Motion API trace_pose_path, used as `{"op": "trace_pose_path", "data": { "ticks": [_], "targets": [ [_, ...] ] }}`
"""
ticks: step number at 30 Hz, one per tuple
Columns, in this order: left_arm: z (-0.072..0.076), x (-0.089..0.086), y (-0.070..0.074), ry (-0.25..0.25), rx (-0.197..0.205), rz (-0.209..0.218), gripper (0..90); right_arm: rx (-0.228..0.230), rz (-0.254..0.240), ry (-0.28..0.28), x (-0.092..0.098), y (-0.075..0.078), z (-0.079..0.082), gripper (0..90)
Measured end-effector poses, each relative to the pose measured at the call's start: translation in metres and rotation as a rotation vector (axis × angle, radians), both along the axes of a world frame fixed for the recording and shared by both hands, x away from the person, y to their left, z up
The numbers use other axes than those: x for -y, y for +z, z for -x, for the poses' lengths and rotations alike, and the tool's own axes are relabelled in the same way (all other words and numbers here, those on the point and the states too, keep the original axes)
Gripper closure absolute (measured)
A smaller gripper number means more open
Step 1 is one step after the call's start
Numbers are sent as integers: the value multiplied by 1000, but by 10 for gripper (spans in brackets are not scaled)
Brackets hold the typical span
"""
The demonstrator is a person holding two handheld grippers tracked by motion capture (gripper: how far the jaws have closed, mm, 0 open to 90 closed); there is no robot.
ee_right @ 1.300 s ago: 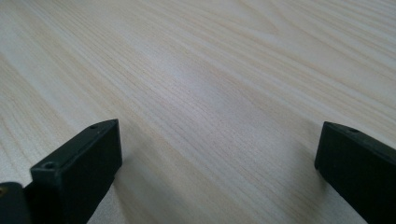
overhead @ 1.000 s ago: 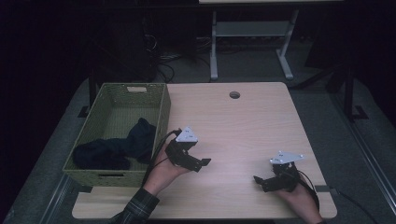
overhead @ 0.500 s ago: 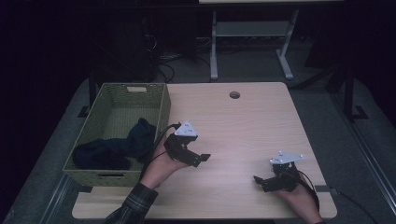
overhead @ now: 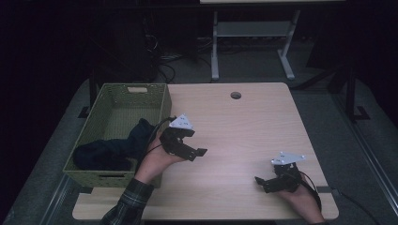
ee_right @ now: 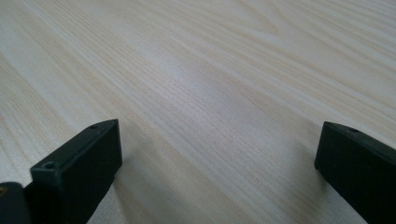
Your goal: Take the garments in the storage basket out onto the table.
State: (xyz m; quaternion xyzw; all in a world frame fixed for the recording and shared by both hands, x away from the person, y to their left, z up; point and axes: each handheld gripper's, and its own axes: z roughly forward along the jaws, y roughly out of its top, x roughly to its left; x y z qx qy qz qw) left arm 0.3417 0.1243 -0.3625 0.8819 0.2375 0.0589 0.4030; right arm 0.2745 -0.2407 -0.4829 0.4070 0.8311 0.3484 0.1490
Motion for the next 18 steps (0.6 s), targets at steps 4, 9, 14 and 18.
{"op": "trace_pose_path", "data": {
  "ticks": [4, 9, 14, 18],
  "targets": [
    [-3, -5, 6, 5, 1, -4, 165, 1, 0, 1, 0, 0, 0, 4],
    [-3, -9, 10, 15, 6, -23, 164, 5, 1, 2, 0, 0, 0, 4],
    [-3, -12, 13, 21, 18, -35, 164, 5, 1, 2, 0, 0, 0, 4],
    [-2, -17, 16, 34, 23, -39, 164, 6, 1, 3, 0, 0, 0, 4]
  ]
}}
